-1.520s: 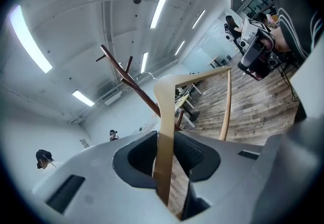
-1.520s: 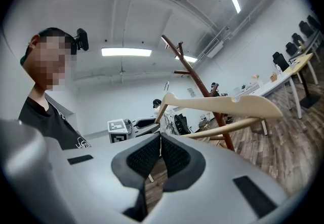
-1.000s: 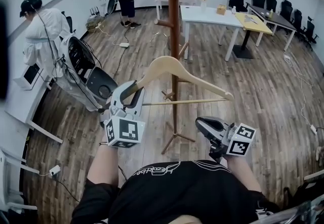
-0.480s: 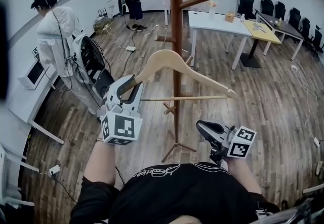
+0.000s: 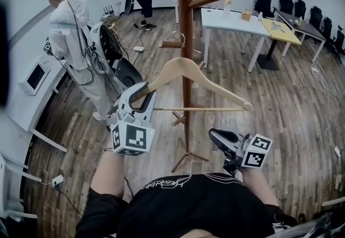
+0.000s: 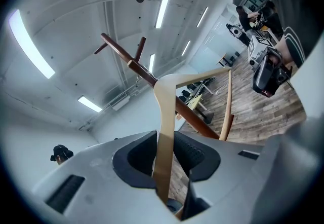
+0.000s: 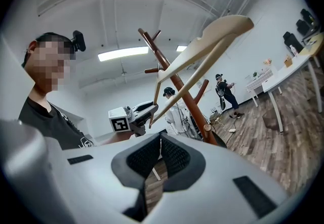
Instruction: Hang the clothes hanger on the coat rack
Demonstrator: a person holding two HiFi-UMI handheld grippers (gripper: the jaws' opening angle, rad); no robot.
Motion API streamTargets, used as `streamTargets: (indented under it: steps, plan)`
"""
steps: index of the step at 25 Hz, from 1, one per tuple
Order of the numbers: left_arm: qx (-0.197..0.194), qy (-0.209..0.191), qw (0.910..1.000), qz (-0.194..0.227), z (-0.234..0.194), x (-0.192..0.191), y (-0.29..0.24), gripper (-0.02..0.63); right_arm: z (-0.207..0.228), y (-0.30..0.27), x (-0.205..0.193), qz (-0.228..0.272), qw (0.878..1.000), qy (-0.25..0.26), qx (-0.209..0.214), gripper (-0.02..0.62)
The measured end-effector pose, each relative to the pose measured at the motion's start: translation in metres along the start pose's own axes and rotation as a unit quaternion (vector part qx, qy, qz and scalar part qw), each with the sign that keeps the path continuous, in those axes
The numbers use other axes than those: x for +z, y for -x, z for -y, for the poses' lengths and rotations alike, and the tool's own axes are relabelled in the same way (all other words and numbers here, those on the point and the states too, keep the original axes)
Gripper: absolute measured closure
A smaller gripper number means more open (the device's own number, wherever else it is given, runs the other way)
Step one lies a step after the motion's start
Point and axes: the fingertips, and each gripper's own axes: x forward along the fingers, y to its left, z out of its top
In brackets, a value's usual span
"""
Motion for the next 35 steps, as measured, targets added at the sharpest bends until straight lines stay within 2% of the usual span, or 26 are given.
streamTargets:
  steps: [10,16,23,28,33,35]
  plan:
    - [-0.017,0.005,0.9998,-0.011,0.018,-0.027,-0.012,0.509,0.016,0.0,-0.005,-0.006,1.0,-0.01,-0.012,0.555]
    - [-0.019,0.018,0.9996,0.003,0.019,-0.032,-0.017,0.502,0.019,-0.001,-0.011,-0.01,1.0,-0.016,-0.015,0.555]
    - [-0.018,0.056,0.9982,0.011,0.011,-0.037,-0.026,0.499,0.019,0.0,-0.013,-0.008,1.0,-0.018,-0.023,0.556]
    - [-0.009,0.09,0.9957,0.02,0.004,-0.041,-0.024,0.383,0.012,0.004,-0.011,-0.005,0.999,-0.018,-0.029,0.555]
    - [-0.025,0.108,0.9935,0.025,0.007,-0.036,-0.01,0.37,0.002,0.005,-0.013,-0.003,0.999,-0.018,-0.033,0.555]
    - [-0.044,0.13,0.9902,0.025,0.018,-0.036,-0.002,0.37,-0.005,0.005,-0.014,-0.003,0.999,-0.018,-0.033,0.555]
